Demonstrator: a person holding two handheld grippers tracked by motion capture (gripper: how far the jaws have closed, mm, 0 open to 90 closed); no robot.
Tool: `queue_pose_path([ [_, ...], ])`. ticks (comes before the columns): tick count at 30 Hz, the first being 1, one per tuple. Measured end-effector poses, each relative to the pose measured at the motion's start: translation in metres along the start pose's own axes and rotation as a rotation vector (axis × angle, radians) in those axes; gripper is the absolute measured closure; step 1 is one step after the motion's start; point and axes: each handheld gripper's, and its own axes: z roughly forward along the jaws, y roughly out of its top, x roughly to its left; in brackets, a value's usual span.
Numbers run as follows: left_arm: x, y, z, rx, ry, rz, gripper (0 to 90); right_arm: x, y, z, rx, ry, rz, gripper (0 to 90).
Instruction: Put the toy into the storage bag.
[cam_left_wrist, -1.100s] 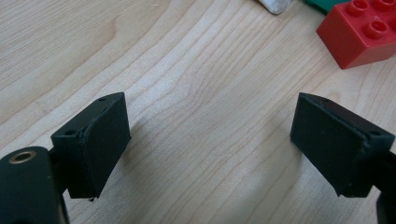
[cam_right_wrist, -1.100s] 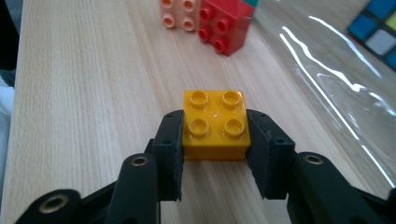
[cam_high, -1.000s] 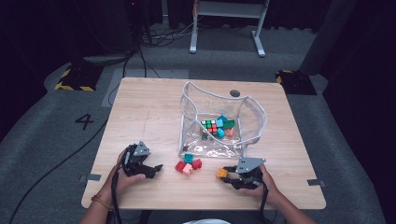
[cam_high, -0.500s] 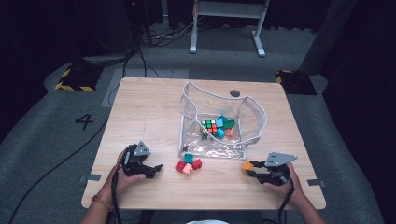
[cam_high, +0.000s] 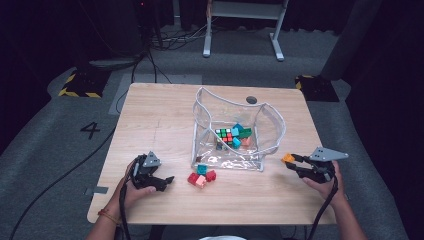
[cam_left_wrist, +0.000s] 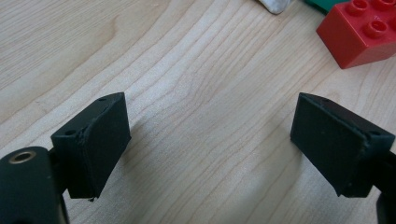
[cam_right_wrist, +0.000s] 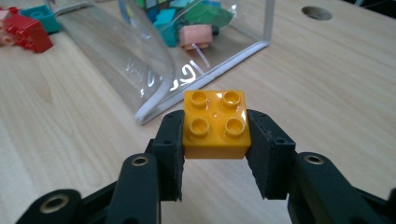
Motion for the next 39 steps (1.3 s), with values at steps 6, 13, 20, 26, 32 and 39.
queue_pose_path([
  [6,0.000,0.000,0.000,0.000,0.000,0.000,12.0,-0.019,0.020,-0.007,-0.038,-0.029,0.014,59.1],
  [13,0.000,0.000,0.000,0.001,-0.002,-0.001,11.9,-0.035,0.056,-0.016,-0.081,-0.067,-0.007,59.2],
  [20,0.000,0.000,0.001,-0.001,-0.010,0.000,11.7,-0.045,0.084,-0.022,-0.119,-0.077,-0.010,59.2],
  [26,0.000,0.000,0.001,-0.001,-0.012,-0.004,11.6,-0.047,0.104,-0.028,-0.138,-0.080,-0.037,59.1],
  [32,0.000,0.001,0.001,0.000,-0.012,0.000,11.6,-0.045,0.124,-0.031,-0.144,-0.077,-0.064,59.2],
  [39,0.000,0.001,0.002,-0.004,-0.011,-0.001,11.6,-0.037,0.148,-0.028,-0.156,-0.032,-0.089,59.1],
])
